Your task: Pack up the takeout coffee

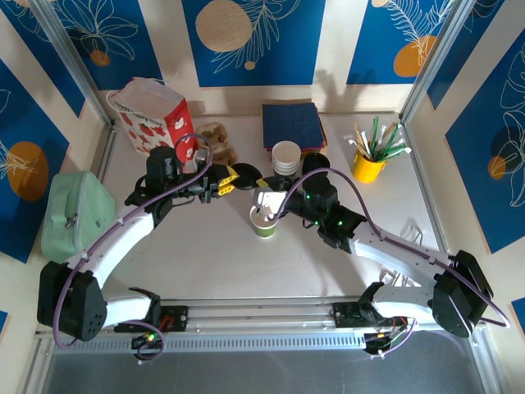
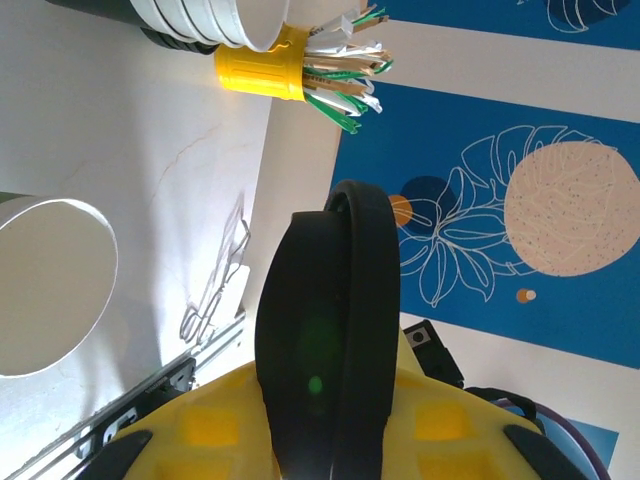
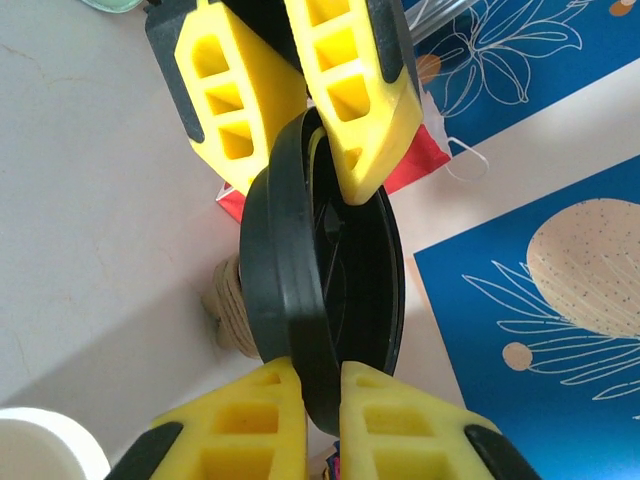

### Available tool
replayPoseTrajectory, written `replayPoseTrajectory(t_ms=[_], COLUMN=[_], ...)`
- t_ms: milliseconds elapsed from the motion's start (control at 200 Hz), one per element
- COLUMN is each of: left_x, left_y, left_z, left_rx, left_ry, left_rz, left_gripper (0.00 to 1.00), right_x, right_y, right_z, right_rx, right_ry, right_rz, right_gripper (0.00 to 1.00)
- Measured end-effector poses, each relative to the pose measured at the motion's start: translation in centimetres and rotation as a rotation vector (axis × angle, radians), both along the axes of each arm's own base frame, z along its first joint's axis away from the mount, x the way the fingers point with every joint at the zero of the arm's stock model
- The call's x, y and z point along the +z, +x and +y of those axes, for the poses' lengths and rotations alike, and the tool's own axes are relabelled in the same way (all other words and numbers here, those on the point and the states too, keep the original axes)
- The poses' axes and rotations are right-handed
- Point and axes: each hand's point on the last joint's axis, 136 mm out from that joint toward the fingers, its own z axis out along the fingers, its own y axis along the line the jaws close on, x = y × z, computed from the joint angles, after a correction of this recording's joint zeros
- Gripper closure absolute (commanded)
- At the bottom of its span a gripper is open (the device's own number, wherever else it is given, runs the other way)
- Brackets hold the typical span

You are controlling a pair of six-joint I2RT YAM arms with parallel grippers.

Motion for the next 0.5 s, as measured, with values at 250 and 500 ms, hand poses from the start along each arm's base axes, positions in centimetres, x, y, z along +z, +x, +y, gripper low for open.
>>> replayPoseTrajectory(t_ms=[250, 500], left_x=[0.3, 0.7], left_y=[0.1, -0.1], left_z=[0.1, 1.8], left_rx=[0.003, 0.063], left_ry=[-0.003, 0.078], left_rz=[-0.02, -0.1], left_gripper=[0.47, 0.32], right_x=[0.3, -0.1], right_y=[0.0, -0.7], right_z=[0.0, -0.5], right_rx=[-0.006, -0.012], right_ry=[0.007, 0.016], right_rz=[0.036, 0.118], right_gripper=[1.0, 1.0])
